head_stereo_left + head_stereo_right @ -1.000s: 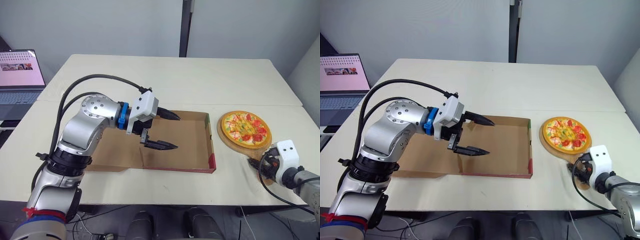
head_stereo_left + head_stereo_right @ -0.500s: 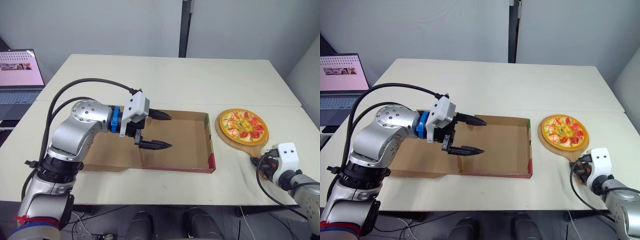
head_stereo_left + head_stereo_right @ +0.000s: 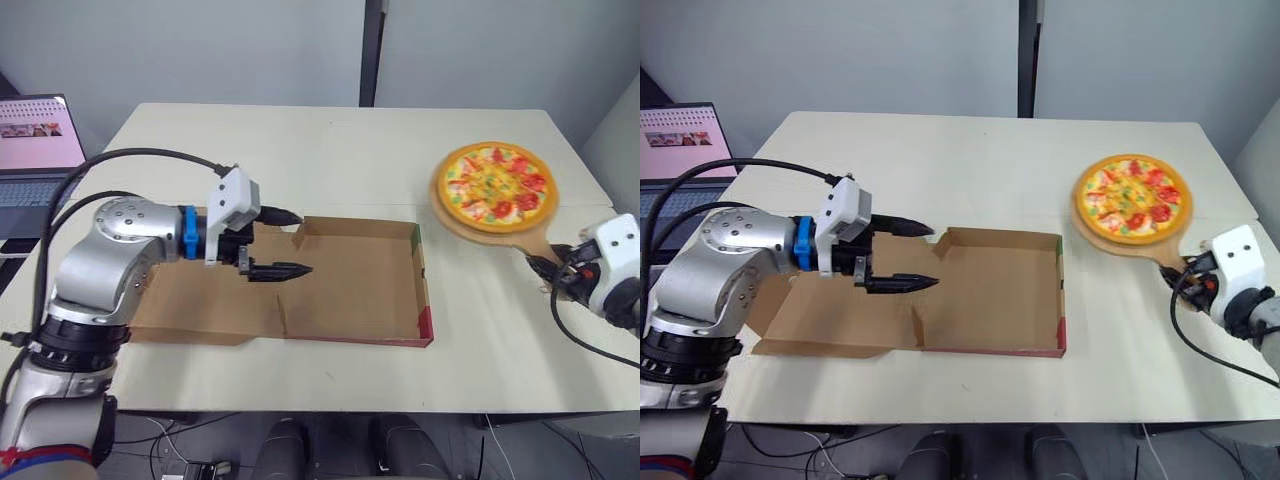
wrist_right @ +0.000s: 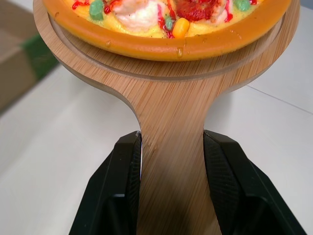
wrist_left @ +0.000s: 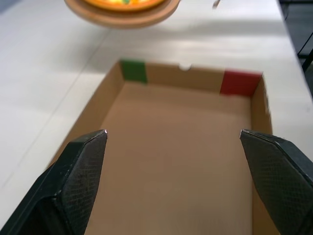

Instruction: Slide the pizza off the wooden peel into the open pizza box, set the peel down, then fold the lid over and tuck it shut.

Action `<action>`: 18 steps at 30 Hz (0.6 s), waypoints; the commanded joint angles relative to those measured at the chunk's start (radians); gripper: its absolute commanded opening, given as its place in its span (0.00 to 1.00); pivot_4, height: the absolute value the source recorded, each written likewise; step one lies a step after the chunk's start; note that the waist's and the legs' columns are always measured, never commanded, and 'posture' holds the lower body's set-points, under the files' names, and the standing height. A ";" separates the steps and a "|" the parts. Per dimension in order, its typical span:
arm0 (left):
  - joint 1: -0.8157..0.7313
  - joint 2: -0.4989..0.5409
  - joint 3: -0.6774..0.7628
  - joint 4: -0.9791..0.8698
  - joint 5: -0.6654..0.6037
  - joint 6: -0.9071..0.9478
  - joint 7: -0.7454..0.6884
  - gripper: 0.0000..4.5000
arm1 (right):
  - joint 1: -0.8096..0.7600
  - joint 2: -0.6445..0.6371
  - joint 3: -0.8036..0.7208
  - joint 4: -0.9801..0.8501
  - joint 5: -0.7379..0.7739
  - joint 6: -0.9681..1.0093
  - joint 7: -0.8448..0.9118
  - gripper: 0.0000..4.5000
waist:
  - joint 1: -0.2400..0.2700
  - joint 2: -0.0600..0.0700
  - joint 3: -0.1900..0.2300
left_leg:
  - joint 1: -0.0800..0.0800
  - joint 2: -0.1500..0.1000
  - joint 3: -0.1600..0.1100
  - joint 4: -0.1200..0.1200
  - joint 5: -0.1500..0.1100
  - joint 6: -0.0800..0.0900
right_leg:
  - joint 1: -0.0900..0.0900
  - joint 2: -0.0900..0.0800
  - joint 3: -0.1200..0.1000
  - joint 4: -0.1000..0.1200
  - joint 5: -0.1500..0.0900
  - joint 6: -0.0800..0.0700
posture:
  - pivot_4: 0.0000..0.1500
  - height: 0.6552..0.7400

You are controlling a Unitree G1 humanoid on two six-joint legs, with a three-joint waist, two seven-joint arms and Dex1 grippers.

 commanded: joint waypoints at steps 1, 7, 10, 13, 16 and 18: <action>0.023 0.053 0.051 0.031 0.017 -0.038 -0.019 1.00 | -0.094 -0.062 0.018 -0.081 0.060 -0.024 0.083 0.36 | 0.001 0.000 0.000 | 0.000 0.000 0.000 0.000 0.000 0.000 | 0.000 0.000 0.000 0.000 0.000 0.000 | 1.00 0.93; 0.050 0.097 0.080 0.019 -0.021 -0.031 -0.060 1.00 | -0.159 -0.142 0.151 -0.108 0.047 -0.086 0.211 0.36 | 0.009 0.000 0.001 | -0.001 0.000 0.000 0.001 0.000 0.000 | 0.000 -0.001 -0.001 -0.001 0.000 0.000 | 1.00 0.93; 0.058 0.111 0.091 0.001 -0.046 -0.015 -0.084 1.00 | -0.195 -0.151 0.200 -0.095 0.025 -0.109 0.224 0.36 | 0.011 -0.001 0.001 | -0.002 -0.001 0.000 0.001 0.000 0.000 | 0.000 -0.002 -0.001 -0.001 0.000 0.000 | 1.00 0.93; 0.062 0.124 0.105 -0.007 -0.063 -0.004 -0.096 1.00 | -0.220 -0.159 0.252 -0.073 -0.016 -0.142 0.233 0.36 | 0.009 -0.001 0.001 | -0.002 -0.001 0.000 0.002 0.000 0.000 | 0.000 -0.002 -0.001 -0.001 0.000 0.000 | 1.00 0.93; 0.073 0.146 0.113 -0.011 -0.069 0.004 -0.106 1.00 | -0.248 -0.156 0.307 -0.045 -0.073 -0.183 0.231 0.36 | 0.006 -0.001 0.001 | -0.002 -0.001 0.000 0.002 0.000 0.000 | 0.000 -0.002 -0.001 -0.001 0.000 0.000 | 1.00 0.93; 0.082 0.155 0.118 -0.020 -0.075 0.010 -0.107 1.00 | -0.268 -0.153 0.334 -0.027 -0.107 -0.210 0.232 0.36 | 0.006 -0.001 0.001 | -0.001 -0.001 0.000 0.001 0.000 0.000 | 0.000 -0.002 -0.001 0.000 0.000 0.000 | 1.00 0.93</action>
